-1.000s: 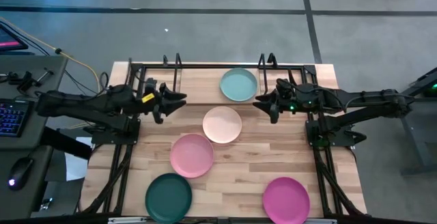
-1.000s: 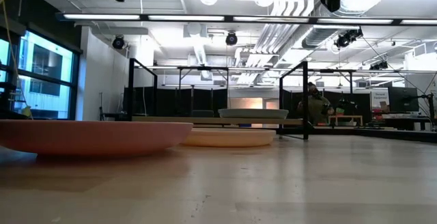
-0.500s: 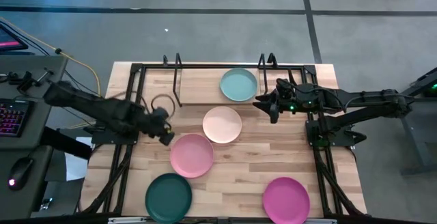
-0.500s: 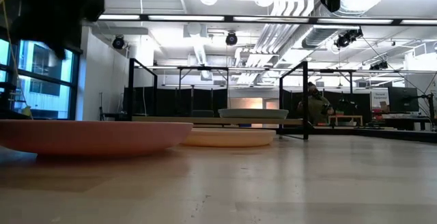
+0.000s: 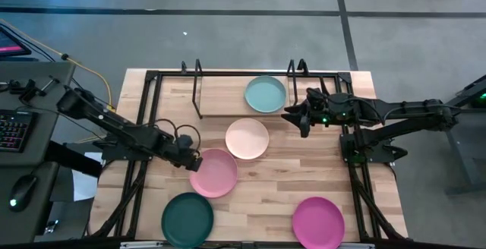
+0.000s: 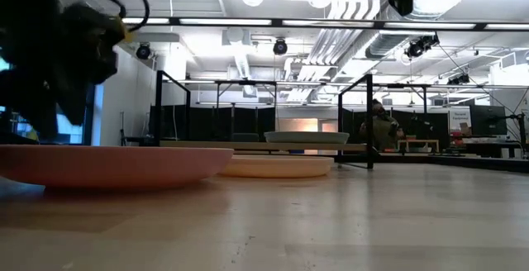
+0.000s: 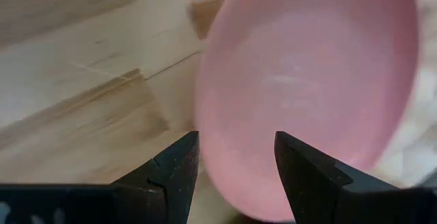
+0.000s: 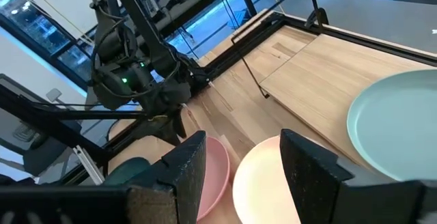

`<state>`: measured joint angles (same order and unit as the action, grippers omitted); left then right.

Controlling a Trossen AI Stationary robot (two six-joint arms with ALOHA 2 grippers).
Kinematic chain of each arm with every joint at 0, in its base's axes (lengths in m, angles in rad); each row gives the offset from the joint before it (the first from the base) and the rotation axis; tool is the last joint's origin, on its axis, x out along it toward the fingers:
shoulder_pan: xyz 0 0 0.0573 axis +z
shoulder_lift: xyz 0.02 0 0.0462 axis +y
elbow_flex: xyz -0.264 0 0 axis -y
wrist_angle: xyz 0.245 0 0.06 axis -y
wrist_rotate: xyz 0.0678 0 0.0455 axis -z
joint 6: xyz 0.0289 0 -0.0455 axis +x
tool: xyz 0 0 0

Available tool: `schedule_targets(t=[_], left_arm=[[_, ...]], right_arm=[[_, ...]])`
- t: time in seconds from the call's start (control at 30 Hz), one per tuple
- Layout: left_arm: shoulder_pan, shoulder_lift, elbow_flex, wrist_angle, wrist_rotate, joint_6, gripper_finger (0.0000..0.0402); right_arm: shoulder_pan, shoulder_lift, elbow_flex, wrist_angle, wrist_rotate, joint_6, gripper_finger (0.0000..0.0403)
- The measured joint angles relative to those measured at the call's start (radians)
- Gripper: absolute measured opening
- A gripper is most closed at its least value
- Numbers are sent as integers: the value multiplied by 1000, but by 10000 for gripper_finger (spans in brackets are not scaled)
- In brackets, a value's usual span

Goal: Place and stack plates onto a shelf
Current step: Put the pink plate on the shelf

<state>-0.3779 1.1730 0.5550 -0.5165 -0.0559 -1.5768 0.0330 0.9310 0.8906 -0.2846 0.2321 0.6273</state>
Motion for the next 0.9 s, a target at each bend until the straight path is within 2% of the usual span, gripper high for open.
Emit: schedule_targets(t=[0.17,0.53,0.63,0.83,0.9], left_arm=[[0,40,-30,-5,0,-61,181],[0,143,-33,131,0,-62,172],[0,167,-32,147,1,-62,144],[1,155,-32,147,0,-41,32],[4,123,-31,145,-1,-30,11]], right_arm=[[0,0,0,-20,0,0,169],[0,0,0,-34,0,-7,169],[0,0,0,-37,0,-7,169],[0,0,0,-46,0,-7,169],[0,0,0,-48,0,-7,169]])
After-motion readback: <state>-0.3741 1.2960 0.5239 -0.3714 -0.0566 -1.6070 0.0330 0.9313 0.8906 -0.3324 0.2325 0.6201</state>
